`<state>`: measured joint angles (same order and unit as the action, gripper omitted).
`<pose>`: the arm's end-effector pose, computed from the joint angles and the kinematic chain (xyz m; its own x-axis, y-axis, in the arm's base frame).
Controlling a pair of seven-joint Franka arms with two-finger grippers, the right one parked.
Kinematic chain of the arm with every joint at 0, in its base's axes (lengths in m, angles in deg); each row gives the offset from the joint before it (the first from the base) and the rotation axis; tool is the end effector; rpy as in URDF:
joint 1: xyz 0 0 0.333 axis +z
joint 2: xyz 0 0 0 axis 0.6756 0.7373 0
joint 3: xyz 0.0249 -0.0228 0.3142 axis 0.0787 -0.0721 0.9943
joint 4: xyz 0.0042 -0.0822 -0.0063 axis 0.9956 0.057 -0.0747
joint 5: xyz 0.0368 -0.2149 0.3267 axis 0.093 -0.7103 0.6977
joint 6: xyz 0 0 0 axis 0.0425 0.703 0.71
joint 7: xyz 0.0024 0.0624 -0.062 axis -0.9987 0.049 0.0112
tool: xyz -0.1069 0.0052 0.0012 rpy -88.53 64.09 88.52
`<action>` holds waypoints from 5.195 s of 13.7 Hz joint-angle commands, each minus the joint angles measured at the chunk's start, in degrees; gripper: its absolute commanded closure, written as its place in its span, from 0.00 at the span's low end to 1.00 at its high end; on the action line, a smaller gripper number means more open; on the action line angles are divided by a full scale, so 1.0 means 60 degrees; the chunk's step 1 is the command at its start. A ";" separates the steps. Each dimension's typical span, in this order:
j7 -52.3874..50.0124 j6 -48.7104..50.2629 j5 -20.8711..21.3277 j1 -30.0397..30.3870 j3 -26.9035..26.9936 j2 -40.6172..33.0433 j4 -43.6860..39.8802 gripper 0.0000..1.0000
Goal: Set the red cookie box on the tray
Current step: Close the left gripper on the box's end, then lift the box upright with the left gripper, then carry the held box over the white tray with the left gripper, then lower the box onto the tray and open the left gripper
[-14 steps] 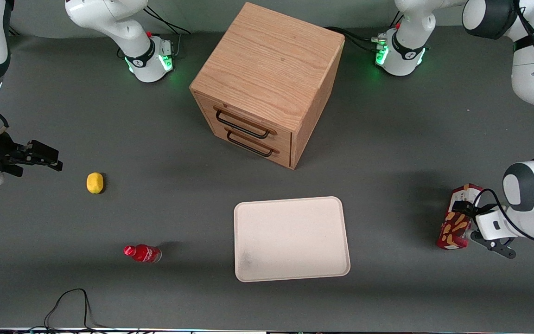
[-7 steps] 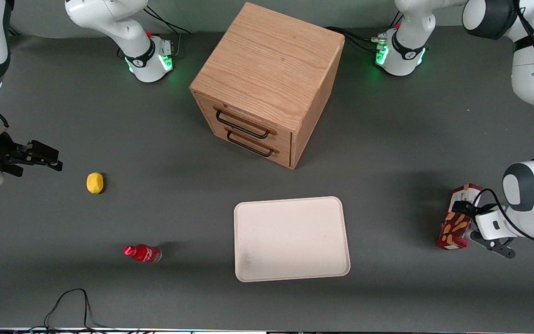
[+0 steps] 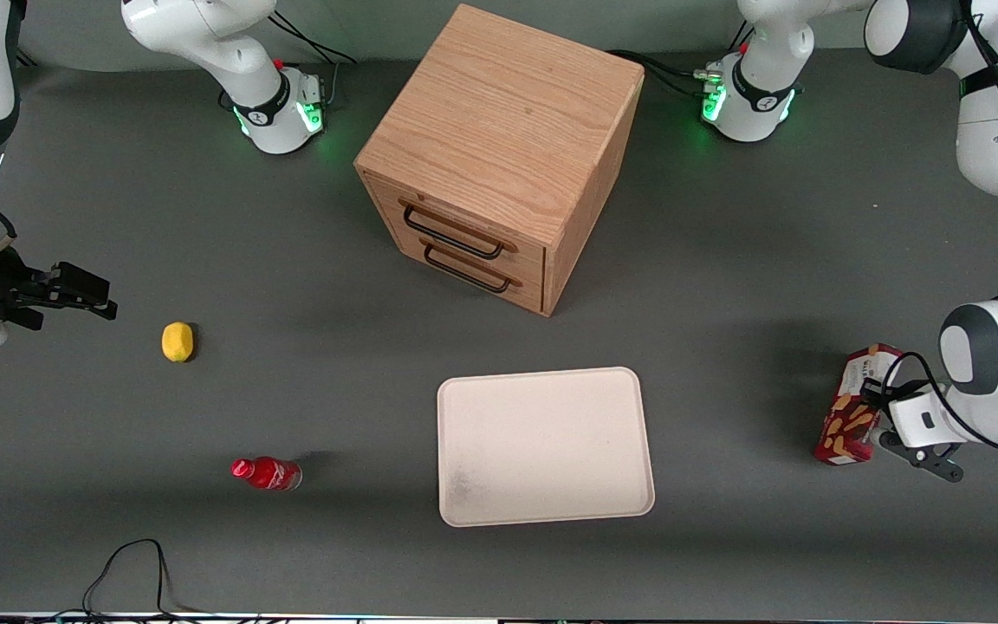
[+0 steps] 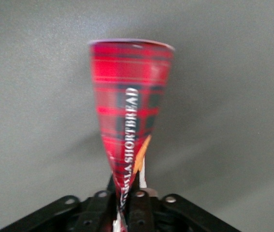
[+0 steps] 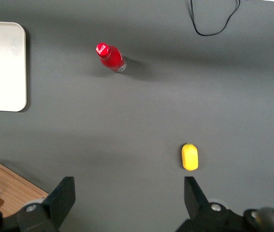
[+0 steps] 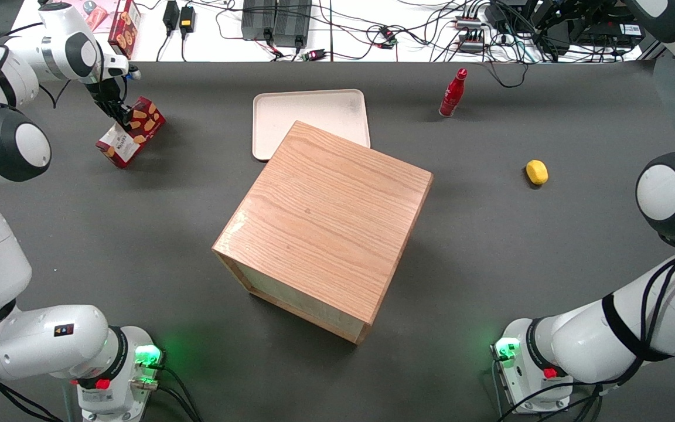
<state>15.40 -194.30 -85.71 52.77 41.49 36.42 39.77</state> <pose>0.6963 0.0995 0.2437 0.8639 -0.4716 -0.1771 -0.4570 -0.8816 0.1183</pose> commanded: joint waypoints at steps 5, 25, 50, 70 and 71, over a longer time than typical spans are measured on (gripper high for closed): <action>0.0159 0.0059 -0.0113 -0.0071 0.0000 -0.0424 0.0023 1.00; -0.2149 0.5084 -0.0215 -0.0832 -0.0497 -0.2743 -0.2670 1.00; -1.2233 0.1187 -0.0289 -0.3997 -0.1904 0.2503 -0.5236 1.00; -1.1442 0.0279 -0.0069 -0.4026 -0.1714 0.2914 -0.4870 0.00; -1.1442 0.0323 -0.0069 -0.4026 -0.1714 0.2885 -0.4870 0.00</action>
<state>-53.69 -191.90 -86.79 29.28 30.58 53.91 10.78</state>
